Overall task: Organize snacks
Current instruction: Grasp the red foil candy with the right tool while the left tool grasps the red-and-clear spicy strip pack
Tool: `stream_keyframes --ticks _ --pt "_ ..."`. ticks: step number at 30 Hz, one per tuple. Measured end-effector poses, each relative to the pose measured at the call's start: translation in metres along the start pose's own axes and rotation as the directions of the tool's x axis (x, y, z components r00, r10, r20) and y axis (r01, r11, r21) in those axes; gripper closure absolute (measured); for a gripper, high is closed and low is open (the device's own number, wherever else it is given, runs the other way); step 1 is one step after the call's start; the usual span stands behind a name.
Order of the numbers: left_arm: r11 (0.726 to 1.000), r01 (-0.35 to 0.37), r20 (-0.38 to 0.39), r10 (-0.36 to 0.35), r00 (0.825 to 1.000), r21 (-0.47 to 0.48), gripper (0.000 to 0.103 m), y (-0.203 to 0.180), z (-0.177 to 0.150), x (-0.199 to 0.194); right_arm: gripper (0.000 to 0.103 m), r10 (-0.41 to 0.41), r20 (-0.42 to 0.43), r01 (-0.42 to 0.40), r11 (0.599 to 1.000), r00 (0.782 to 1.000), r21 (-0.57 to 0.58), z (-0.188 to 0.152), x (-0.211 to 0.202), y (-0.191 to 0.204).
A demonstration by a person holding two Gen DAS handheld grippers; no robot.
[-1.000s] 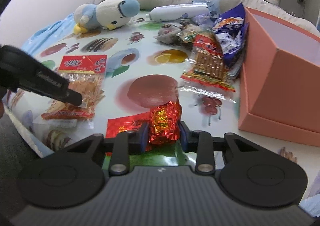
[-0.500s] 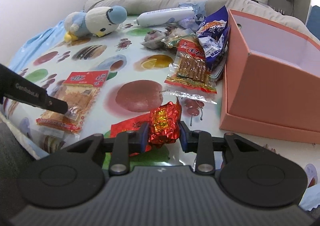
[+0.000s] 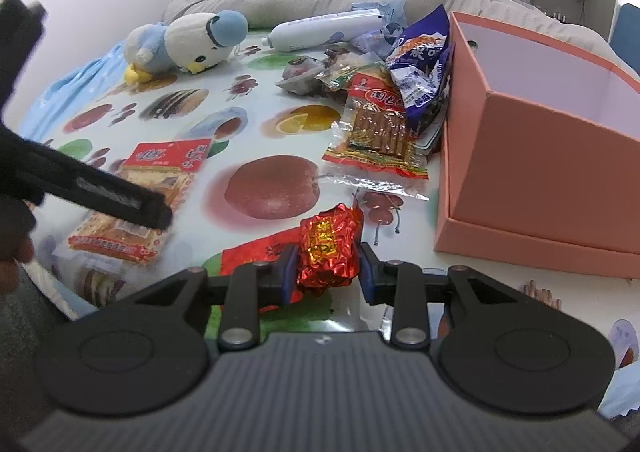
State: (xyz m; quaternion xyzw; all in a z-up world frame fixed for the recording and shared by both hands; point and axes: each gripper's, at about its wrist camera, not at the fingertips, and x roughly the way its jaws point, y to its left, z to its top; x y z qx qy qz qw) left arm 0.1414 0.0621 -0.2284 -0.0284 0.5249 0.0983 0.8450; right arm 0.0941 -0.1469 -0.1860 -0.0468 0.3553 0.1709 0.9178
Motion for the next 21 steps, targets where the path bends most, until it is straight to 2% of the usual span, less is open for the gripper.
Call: stream_keyframes --ticks 8,14,20,21 --pt "0.999 -0.003 -0.044 0.001 0.999 -0.049 0.000 0.002 0.001 0.009 0.068 0.000 0.010 0.000 1.000 1.000 0.010 0.001 -0.001 -0.005" --pt "0.999 0.032 -0.040 -0.033 0.999 -0.026 0.011 0.000 0.001 0.004 0.068 0.003 0.002 -0.003 1.000 1.000 0.021 0.000 0.001 -0.007" --pt "0.998 0.066 -0.017 -0.066 0.998 -0.005 0.042 -0.007 -0.001 -0.005 0.068 -0.003 0.003 0.003 1.000 1.000 0.017 0.003 -0.001 -0.006" --pt "0.998 0.067 -0.009 -0.067 0.998 -0.005 0.052 -0.007 -0.001 -0.007 0.068 -0.004 0.003 0.004 1.000 1.000 0.016 0.003 -0.002 -0.006"
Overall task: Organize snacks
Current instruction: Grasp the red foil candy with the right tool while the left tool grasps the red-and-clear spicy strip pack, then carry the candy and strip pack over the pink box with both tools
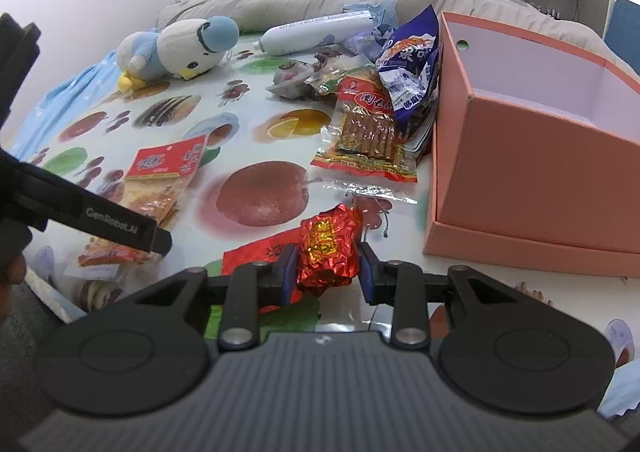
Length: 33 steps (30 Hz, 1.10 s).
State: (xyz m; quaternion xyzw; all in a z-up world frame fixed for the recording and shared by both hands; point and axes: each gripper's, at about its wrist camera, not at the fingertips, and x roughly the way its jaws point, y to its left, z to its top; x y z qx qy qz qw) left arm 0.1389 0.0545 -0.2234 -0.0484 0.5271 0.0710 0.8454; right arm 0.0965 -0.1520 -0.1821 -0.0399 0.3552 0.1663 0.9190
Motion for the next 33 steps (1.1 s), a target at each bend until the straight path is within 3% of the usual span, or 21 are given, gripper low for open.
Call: stream_keyframes --ticks 6,16,23,33 --pt "1.000 0.027 0.050 -0.027 0.998 -0.012 0.067 0.004 -0.005 -0.013 0.068 -0.011 0.005 0.011 1.000 1.000 -0.001 0.004 -0.012 0.000" --pt "0.988 0.138 0.121 -0.129 0.984 -0.068 0.068 0.005 -0.006 -0.059 0.068 -0.027 0.032 0.025 0.998 0.999 0.057 0.022 -0.049 -0.011" --pt "0.977 0.203 0.192 -0.188 0.963 -0.062 0.068 -0.008 -0.002 -0.107 0.068 -0.025 0.085 0.018 0.997 0.996 0.081 0.039 -0.088 -0.014" --pt "0.944 0.331 0.258 -0.318 0.912 -0.008 0.068 -0.047 0.000 -0.160 0.068 -0.071 0.162 0.049 0.989 0.984 0.137 0.052 -0.146 -0.040"
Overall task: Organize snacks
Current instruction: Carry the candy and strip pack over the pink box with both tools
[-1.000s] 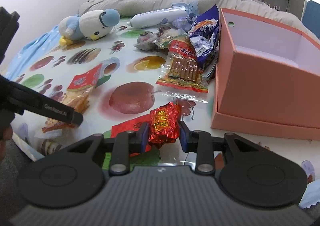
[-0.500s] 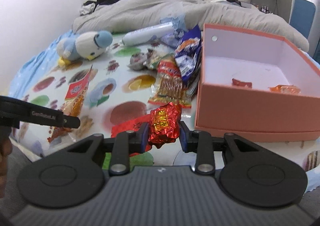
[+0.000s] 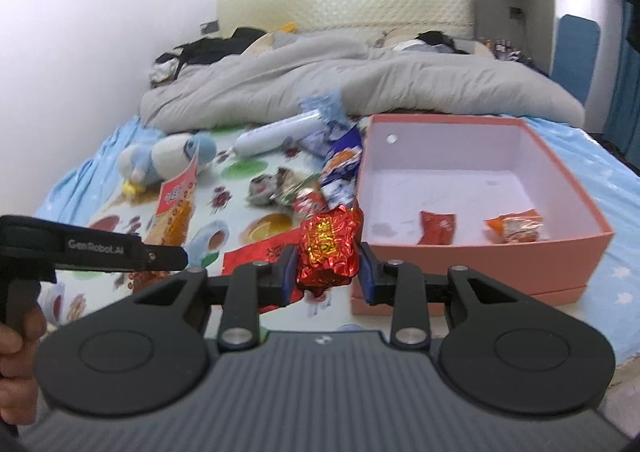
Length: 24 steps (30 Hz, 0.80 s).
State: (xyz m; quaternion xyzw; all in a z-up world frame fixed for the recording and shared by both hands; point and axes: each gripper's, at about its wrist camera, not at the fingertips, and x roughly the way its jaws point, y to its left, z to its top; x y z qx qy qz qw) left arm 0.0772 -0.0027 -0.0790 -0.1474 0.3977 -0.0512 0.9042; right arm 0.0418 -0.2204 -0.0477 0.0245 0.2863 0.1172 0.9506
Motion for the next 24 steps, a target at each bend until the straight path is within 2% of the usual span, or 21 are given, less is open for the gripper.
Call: stream_keyframes --ticks 13,19,24 --pt "0.983 0.142 0.000 -0.143 0.990 0.114 0.068 -0.078 0.014 0.006 0.068 -0.113 0.051 0.107 0.989 0.992 0.105 0.002 -0.033 -0.053" --pt "0.963 0.210 -0.012 -0.211 0.977 0.166 0.068 -0.111 0.034 0.029 0.068 -0.152 0.071 0.142 0.981 0.986 0.133 0.008 -0.025 -0.078" --pt "0.942 0.258 -0.040 -0.255 0.966 0.216 0.068 -0.137 0.055 0.060 0.068 -0.174 0.068 0.162 0.975 0.982 0.150 0.020 0.000 -0.096"
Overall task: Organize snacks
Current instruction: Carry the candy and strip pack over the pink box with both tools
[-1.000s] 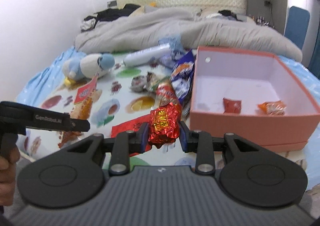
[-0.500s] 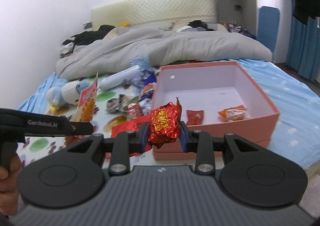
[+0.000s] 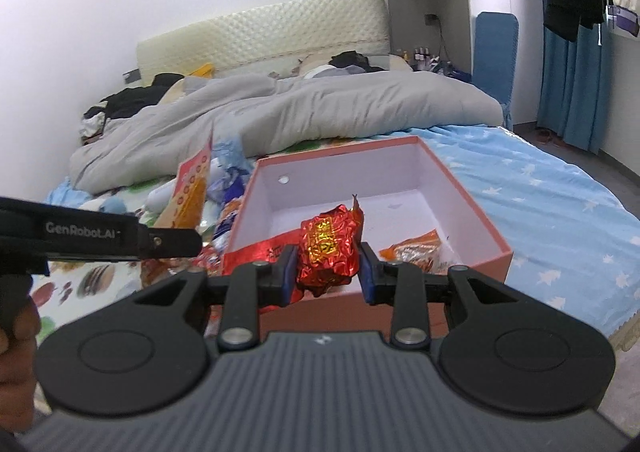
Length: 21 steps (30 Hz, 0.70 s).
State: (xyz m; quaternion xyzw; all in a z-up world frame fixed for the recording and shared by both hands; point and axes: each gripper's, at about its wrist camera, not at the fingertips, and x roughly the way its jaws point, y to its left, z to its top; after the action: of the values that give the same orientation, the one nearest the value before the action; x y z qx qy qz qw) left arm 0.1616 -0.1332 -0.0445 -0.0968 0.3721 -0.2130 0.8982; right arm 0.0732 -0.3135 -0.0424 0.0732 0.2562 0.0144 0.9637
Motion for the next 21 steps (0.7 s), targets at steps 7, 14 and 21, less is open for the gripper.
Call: stream_keyframes --ticks 7,14,21 --pt "0.998 0.030 -0.067 -0.027 0.997 0.052 0.068 -0.001 0.033 0.059 0.068 -0.023 -0.024 0.023 1.000 0.999 0.013 0.015 0.044 -0.017" --pt "0.998 0.048 -0.161 -0.041 0.986 0.040 0.068 0.013 0.058 0.130 0.068 -0.022 -0.093 0.024 0.999 0.995 0.023 0.022 0.095 -0.034" --pt "0.998 0.043 -0.203 -0.035 0.979 0.036 0.068 0.030 0.064 0.181 0.067 -0.014 -0.148 0.024 0.998 0.989 0.064 0.017 0.137 -0.051"
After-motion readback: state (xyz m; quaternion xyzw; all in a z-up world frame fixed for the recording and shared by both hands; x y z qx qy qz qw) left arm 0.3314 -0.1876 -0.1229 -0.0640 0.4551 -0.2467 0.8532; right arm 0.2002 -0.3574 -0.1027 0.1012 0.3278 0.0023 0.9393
